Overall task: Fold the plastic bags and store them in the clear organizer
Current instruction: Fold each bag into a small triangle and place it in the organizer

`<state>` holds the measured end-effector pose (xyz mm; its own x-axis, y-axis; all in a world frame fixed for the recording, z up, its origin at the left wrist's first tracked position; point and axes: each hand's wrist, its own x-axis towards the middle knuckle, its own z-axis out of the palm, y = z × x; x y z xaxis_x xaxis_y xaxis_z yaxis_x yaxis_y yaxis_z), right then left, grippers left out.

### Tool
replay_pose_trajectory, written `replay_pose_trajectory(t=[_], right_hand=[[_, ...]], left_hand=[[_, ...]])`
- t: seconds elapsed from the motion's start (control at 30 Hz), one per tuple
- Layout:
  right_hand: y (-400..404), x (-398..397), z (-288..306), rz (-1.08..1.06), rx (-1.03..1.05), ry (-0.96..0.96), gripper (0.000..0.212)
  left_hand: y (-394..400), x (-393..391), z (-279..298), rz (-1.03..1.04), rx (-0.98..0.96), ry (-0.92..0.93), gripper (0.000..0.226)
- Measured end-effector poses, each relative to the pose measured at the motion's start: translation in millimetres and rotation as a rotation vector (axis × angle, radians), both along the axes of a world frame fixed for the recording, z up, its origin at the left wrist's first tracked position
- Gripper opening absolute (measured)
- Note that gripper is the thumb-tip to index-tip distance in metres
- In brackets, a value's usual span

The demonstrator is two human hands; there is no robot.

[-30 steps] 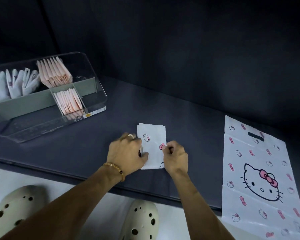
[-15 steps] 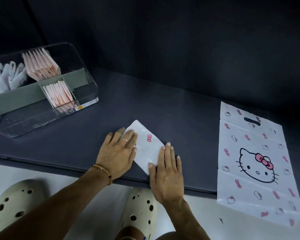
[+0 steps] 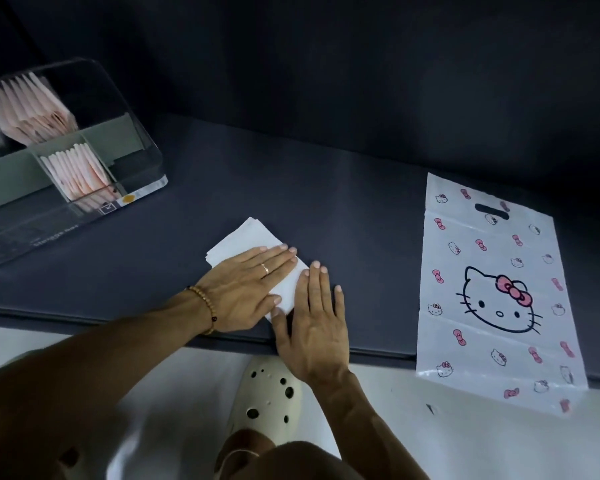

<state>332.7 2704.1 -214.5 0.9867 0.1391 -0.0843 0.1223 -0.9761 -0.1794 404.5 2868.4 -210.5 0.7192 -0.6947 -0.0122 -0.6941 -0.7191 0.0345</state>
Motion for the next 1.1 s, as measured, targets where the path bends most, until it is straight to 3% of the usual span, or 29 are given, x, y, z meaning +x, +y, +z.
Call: replay_pose_trajectory(t=[0.1, 0.3, 0.43, 0.53, 0.6, 0.7, 0.8, 0.9, 1.03, 1.1], right_hand=[[0, 1, 0, -0.012, 0.002, -0.020, 0.074], [0, -1, 0, -0.009, -0.004, -0.008, 0.073], [-1, 1, 0, 0.005, -0.023, 0.020, 0.074], [-4, 4, 4, 0.054, -0.008, 0.065, 0.076], [-12, 7, 8, 0.103, 0.049, 0.107, 0.075], [-28, 14, 22, 0.181, 0.112, 0.095, 0.075], [-33, 25, 36, 0.360, -0.009, 0.002, 0.082], [-27, 34, 41, 0.530, -0.078, -0.055, 0.068], [-12, 37, 42, 0.530, -0.105, -0.140, 0.047], [-3, 36, 42, 0.523, -0.115, -0.150, 0.035]], left_hand=[[4, 3, 0, 0.062, 0.003, 0.081, 0.075], [4, 5, 0, 0.140, 0.020, 0.065, 0.083], [16, 21, -2, 0.297, 0.022, 0.136, 0.114], [19, 24, -7, 0.296, 0.026, 0.129, 0.123], [22, 25, -7, 0.263, 0.034, 0.114, 0.119], [33, 27, -3, 0.176, 0.034, 0.094, 0.094], [43, 28, 0, 0.072, 0.068, 0.122, 0.074], [47, 26, 11, 0.038, 0.078, 0.156, 0.065], [46, -2, 30, 0.216, -0.144, 0.010, 0.047], [47, -25, 31, 0.284, -0.281, 0.055, 0.059]])
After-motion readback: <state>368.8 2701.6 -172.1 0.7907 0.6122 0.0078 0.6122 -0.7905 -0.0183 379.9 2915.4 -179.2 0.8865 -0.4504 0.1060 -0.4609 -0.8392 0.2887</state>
